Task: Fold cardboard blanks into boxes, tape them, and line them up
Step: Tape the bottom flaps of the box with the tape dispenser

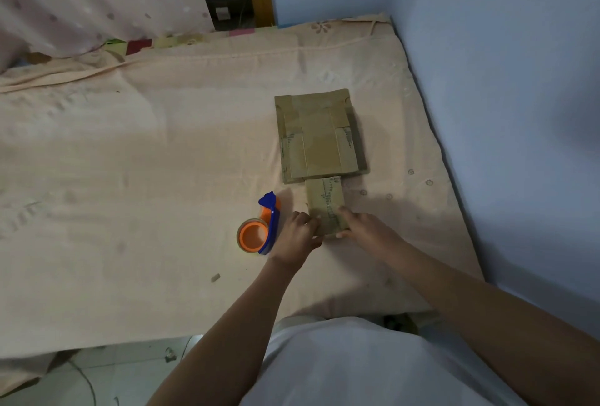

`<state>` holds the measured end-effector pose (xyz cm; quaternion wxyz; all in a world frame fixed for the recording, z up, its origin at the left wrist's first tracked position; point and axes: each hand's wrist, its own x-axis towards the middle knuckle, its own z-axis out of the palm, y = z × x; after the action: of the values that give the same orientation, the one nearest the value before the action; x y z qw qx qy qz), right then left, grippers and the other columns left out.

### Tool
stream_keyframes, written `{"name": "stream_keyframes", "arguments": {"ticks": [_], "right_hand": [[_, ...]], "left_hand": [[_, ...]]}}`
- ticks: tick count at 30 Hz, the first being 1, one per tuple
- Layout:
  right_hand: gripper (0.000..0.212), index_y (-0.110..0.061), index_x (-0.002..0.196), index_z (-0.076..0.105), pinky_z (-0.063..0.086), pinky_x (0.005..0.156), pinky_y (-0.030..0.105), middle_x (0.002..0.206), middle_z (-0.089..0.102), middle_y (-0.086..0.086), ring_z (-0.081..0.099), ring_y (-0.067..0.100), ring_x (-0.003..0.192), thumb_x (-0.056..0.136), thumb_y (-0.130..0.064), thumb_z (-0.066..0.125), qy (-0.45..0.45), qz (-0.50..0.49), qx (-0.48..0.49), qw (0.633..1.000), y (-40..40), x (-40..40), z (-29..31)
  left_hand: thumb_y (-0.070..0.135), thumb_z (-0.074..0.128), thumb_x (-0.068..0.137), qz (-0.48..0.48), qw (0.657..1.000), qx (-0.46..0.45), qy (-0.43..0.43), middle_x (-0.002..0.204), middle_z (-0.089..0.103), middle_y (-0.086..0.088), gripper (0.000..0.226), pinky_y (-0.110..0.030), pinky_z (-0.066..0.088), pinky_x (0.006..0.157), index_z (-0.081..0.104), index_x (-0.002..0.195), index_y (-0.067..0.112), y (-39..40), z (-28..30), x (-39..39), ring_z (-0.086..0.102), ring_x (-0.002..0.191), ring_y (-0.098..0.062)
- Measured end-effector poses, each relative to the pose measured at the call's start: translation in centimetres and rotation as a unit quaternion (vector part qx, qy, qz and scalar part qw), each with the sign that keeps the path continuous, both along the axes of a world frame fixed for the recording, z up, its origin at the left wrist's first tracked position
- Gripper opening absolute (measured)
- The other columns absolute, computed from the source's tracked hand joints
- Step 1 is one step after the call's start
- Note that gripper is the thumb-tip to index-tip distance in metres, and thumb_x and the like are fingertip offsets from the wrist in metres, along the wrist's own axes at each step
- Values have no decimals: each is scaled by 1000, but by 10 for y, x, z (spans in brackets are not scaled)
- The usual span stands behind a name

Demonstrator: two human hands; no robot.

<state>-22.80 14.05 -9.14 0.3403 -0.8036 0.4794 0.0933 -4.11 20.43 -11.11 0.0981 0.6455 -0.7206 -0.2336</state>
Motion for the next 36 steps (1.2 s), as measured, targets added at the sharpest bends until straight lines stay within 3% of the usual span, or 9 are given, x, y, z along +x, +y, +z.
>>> {"name": "stream_keyframes", "arguments": {"ticks": [3, 6, 11, 14, 20, 23, 26, 32, 36], "right_hand": [[61, -22, 152, 33, 45, 96, 33, 133, 61, 10, 61, 25, 117, 101, -54, 43, -17, -34, 45, 998, 3, -8, -1], [88, -39, 140, 50, 46, 105, 39, 115, 68, -7, 63, 7, 106, 77, -93, 19, -71, -57, 20, 996, 4, -14, -9], [46, -34, 146, 44, 48, 98, 35, 109, 65, 1, 62, 15, 101, 103, -50, 41, -46, -72, 48, 995, 6, -12, -6], [61, -23, 154, 31, 50, 91, 32, 115, 67, 17, 66, 27, 103, 100, -19, 58, -55, -57, 65, 995, 3, -12, -3], [97, -20, 159, 17, 44, 108, 40, 146, 51, 19, 52, 34, 132, 84, -31, 79, -112, -128, 31, 985, 5, 1, -4], [105, -14, 160, -1, 17, 124, 43, 167, 5, 16, 9, 29, 154, 88, -41, 72, -65, -36, -72, 995, 0, 9, -7], [109, -10, 159, -6, 2, 126, 40, 167, -12, 7, -11, 20, 154, 89, -51, 66, -1, 72, -105, 992, -9, 11, -9], [99, -13, 160, 0, 27, 121, 35, 168, -11, -2, -10, 12, 154, 92, -44, 65, 0, 71, -75, 995, -15, 11, -10], [92, -13, 160, -1, 27, 119, 32, 167, -14, -3, -11, 11, 153, 97, -42, 59, -10, 81, -65, 995, -16, 10, -7]], "left_hand": [[21, 67, 92, -14, 1000, -18, -19, 115, 61, -17, 39, -39, 44, 95, 61, 126, 4, 2, -1, 1, 51, 113, -32], [16, 71, 88, -20, 999, -25, -8, 108, 62, -20, 37, -44, 48, 91, 65, 121, 0, 1, -2, 4, 53, 108, -37], [17, 68, 92, -19, 999, 7, 25, 115, 60, -17, 41, -34, 42, 94, 61, 131, 4, -2, -4, 11, 52, 112, -31], [22, 67, 93, -13, 999, 27, 32, 121, 60, -15, 44, -30, 41, 96, 59, 135, 8, -4, -2, 13, 52, 117, -29], [32, 65, 94, 5, 1000, 8, -16, 163, 18, -15, 48, -43, 25, 119, 56, 138, 16, -1, 0, 1, 16, 149, -36], [26, 66, 94, -4, 1000, -15, -25, 166, 6, -10, 52, -42, 7, 122, 51, 142, 17, -6, 6, -8, 2, 152, -33], [25, 66, 94, -35, 999, 1, -38, 166, 4, -8, 73, -46, 7, 125, 26, 155, 15, -11, 7, -6, -3, 153, -27], [38, 51, 101, -94, 990, 60, -82, 164, -14, -5, 85, -35, -10, 121, -6, 157, 10, -23, 7, -3, -24, 146, -18], [39, 49, 102, -109, 988, 79, -80, 163, -19, -6, 86, -27, -8, 114, -11, 156, 8, -24, 8, 2, -30, 142, -17]]}}
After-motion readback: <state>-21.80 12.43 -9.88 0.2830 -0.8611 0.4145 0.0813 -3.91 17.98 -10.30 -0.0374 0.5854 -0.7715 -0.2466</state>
